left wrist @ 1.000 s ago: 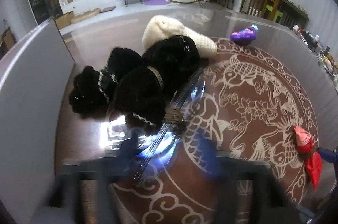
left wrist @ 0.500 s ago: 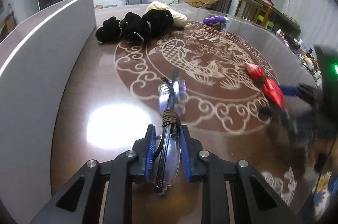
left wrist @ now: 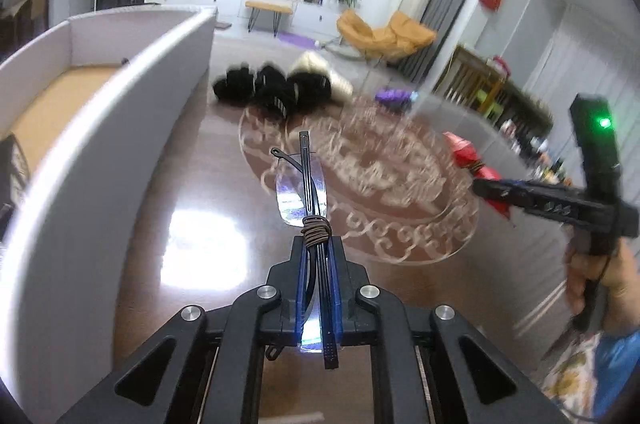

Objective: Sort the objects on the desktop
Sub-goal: 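Carry the glasses with the left tool while the right tool carries the red bag toward the bin, then open both tools over the bin, dropping the glasses and red bag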

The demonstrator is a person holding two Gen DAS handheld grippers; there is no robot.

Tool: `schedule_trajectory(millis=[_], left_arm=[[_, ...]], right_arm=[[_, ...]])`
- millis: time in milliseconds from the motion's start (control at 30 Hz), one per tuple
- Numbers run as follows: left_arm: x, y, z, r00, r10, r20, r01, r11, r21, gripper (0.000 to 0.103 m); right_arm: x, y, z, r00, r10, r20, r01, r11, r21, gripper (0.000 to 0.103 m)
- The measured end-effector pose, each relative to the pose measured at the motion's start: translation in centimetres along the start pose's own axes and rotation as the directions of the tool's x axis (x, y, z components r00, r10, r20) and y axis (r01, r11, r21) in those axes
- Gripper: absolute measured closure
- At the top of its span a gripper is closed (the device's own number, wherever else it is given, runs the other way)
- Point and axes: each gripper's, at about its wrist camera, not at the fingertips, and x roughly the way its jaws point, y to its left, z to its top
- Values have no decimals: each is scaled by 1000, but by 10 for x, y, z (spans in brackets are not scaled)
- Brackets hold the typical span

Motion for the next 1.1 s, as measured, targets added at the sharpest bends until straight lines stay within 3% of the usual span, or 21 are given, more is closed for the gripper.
schedule_trajectory(millis=[133,200,267,367,467,567,733,800,833,867,900,933,1067,1100], left_arm=[[-54,8,25,995,-21,98,24,999,-28,93],[-74,21,36,992,-13,123,19,999,-48,93],[-98,46,49,989,20,146,-7,997,-83,93],[-123,93,61,978,132,161,-112,986,-126,93],[-135,151,62,964,237,124,-208,956,-208,93],[-136,201,55,944,325,55,-300,916,-268,93],[-114,235,43,915,399,-65,-403,884,-236,93],[-102,241,40,900,418,-124,-436,874,-216,88],[-98,242,38,892,429,-141,-450,868,-211,78],[-95,244,37,889,434,-146,-457,864,-213,58],[-95,244,36,888,438,-138,-458,861,-220,47],[-97,243,35,889,443,-116,-457,859,-230,33],[-107,223,36,882,469,-35,-463,851,-248,30],[-108,217,36,885,465,-17,-454,855,-250,30]], right_arm=[[-12,44,29,995,83,51,-81,996,-36,81],[-15,85,49,984,159,80,-153,985,-76,81],[-15,123,63,970,227,90,-217,970,-109,81],[-8,193,83,936,342,81,-327,932,-160,81],[8,251,93,915,398,62,-378,901,-213,81],[33,300,97,910,413,36,-390,882,-263,81],[86,335,96,942,333,-32,-327,899,-292,78],[104,338,93,947,310,-88,-322,906,-276,71],[110,338,93,947,303,-102,-320,909,-269,66],[113,338,92,947,302,-110,-320,910,-263,54],[113,335,92,946,305,-106,-323,911,-257,43],[110,332,92,945,314,-92,-327,910,-254,41],[80,305,90,939,344,22,-329,911,-249,29],[70,296,88,938,343,59,-319,915,-248,20]])
